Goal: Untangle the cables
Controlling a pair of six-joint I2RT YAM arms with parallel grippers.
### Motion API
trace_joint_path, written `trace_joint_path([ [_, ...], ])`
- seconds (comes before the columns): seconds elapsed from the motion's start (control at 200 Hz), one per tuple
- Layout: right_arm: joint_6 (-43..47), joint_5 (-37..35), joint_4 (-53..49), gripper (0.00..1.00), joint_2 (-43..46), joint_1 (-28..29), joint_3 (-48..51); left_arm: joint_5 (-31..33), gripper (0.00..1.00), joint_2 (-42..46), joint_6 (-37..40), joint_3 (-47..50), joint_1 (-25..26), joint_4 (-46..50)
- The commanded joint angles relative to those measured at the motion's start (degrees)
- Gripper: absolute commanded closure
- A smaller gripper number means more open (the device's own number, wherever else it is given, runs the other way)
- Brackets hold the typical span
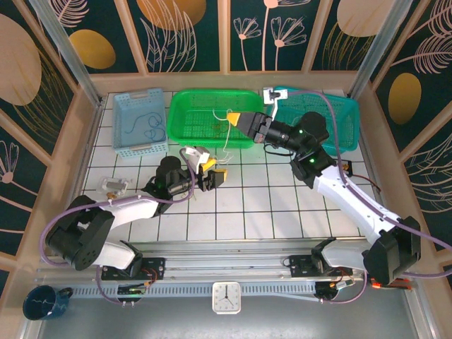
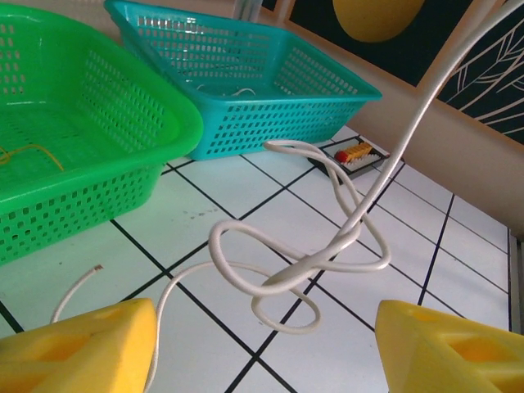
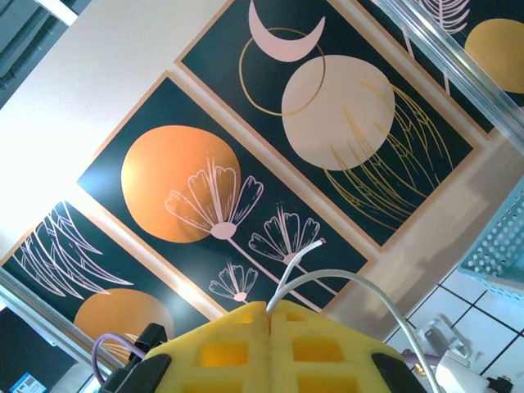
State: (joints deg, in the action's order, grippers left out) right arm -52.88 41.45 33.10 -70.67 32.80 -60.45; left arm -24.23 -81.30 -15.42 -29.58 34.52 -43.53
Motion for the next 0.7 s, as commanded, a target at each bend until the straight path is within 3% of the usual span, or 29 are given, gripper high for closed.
trace_joint_path([
  [0.0,0.55,-0.58,2.4,1.0,-0.34,0.99,-2.48,-1.27,0.29,-0.88,-0.9,-0.61,0.3,-3.49],
  [0.455,-0.57,-1.2,3.83,1.0,0.26,3.14,-2.4,1.72,0.35,-2.49,-2.54,-1.27,0.32,-6.83],
  [0.59,-0.59,-1.37,3.96,1.0,0.58,3.23,-2.35,1.55,0.54,-2.81,-2.53,-1.53,0.31,-6.46],
  [0.696,-0.27,-1.55,3.75,1.0,0.8,3.21,-2.35,1.46,0.64,-2.91,-2.67,-1.53,0.32,-6.04],
])
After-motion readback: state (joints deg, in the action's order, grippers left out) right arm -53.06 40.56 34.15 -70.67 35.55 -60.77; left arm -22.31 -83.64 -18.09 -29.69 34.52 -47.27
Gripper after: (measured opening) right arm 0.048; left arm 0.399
